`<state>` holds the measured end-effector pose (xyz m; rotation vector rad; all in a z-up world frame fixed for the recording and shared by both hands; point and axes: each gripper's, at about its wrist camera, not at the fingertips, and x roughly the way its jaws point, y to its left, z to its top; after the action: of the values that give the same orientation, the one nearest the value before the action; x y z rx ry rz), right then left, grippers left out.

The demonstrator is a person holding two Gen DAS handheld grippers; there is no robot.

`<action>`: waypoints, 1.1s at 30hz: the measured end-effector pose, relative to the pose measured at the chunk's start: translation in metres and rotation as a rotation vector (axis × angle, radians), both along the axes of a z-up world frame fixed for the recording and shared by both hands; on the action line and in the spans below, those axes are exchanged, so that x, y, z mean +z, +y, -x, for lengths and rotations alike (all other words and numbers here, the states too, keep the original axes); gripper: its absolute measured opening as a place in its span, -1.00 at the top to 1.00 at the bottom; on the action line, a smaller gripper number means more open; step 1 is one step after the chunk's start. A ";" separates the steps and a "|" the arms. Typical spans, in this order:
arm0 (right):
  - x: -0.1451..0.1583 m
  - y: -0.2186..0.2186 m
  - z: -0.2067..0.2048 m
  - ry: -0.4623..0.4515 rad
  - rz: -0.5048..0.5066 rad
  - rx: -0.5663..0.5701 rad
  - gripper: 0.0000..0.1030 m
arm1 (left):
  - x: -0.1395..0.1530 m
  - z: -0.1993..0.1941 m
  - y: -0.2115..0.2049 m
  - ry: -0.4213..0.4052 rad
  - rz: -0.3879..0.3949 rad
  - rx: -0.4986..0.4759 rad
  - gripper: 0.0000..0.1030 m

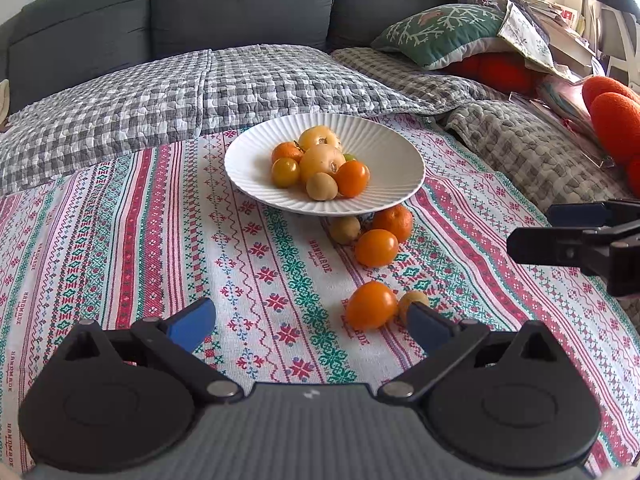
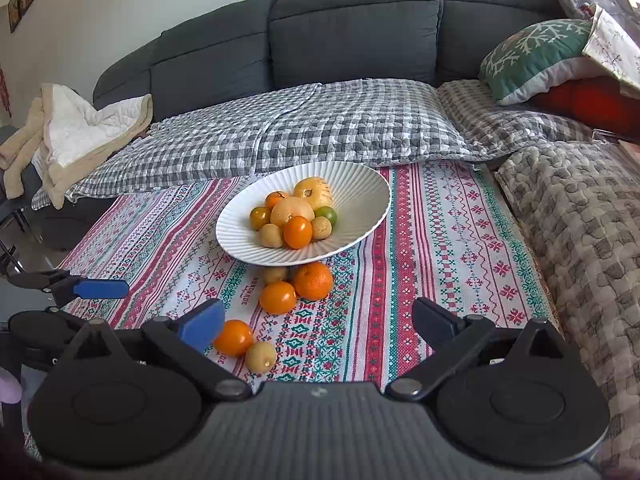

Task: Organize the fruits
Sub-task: 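Move both open tools back toward the remaining loose fruits, then grasp an orange tomato with the left tool while the right tool grasps a small brown pear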

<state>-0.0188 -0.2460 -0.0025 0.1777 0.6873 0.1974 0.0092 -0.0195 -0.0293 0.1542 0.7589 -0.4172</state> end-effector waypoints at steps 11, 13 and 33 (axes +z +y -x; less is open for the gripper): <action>-0.021 0.004 0.005 0.034 0.080 0.038 -0.94 | -0.026 -0.003 -0.018 -0.045 -0.034 -0.094 -0.71; -0.024 0.003 0.004 0.044 0.090 0.039 -0.94 | -0.028 -0.006 -0.020 -0.046 -0.030 -0.112 -0.63; -0.044 0.035 -0.002 0.076 0.163 0.144 -0.86 | -0.029 -0.025 -0.025 0.051 -0.028 -0.143 0.61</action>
<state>-0.0167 -0.2109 -0.0467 -0.0206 0.7892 0.2724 0.0341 -0.0448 -0.0581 0.2256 0.8064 -0.5484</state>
